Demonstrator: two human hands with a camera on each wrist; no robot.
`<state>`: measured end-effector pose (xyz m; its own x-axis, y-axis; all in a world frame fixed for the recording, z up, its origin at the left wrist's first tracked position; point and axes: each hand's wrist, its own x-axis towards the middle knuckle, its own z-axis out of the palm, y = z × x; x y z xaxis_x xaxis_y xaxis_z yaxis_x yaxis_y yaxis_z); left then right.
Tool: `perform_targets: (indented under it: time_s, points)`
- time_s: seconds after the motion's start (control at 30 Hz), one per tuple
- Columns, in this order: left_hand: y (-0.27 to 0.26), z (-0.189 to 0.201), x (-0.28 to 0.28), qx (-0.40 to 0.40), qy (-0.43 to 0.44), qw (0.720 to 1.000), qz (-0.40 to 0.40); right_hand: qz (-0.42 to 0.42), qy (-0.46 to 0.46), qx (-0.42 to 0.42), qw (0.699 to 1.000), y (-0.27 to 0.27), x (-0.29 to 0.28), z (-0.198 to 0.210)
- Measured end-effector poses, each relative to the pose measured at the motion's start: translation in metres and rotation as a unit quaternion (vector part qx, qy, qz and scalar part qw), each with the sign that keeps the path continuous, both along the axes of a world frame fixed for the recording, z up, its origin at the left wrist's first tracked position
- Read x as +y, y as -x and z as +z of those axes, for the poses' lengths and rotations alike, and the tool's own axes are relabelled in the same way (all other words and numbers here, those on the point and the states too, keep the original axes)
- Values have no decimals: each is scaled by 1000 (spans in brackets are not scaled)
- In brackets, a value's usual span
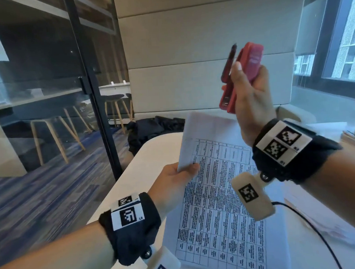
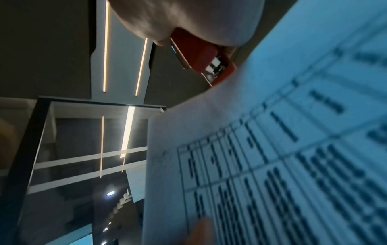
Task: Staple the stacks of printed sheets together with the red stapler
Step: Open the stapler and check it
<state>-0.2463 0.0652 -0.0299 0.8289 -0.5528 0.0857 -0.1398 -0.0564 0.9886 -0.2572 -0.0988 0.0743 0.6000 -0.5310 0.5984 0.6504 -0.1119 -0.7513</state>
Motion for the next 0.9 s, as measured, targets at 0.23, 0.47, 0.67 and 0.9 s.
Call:
perform_targets:
  time_s: [0.23, 0.47, 0.67, 0.9]
  points:
    - [10, 3, -18, 36, 30, 998, -36, -3, 26, -19, 999, 0, 20, -9]
    - [10, 4, -24, 20, 20, 999, -23, -63, 40, -32, 997, -2, 16, -15]
    - [10, 1, -26, 4, 8, 1000, -21, -101, 55, -21, 993, -4, 14, -16]
    - [12, -3, -28, 2, 19, 1000, -9, -53, 72, -17, 996, -5, 13, -14]
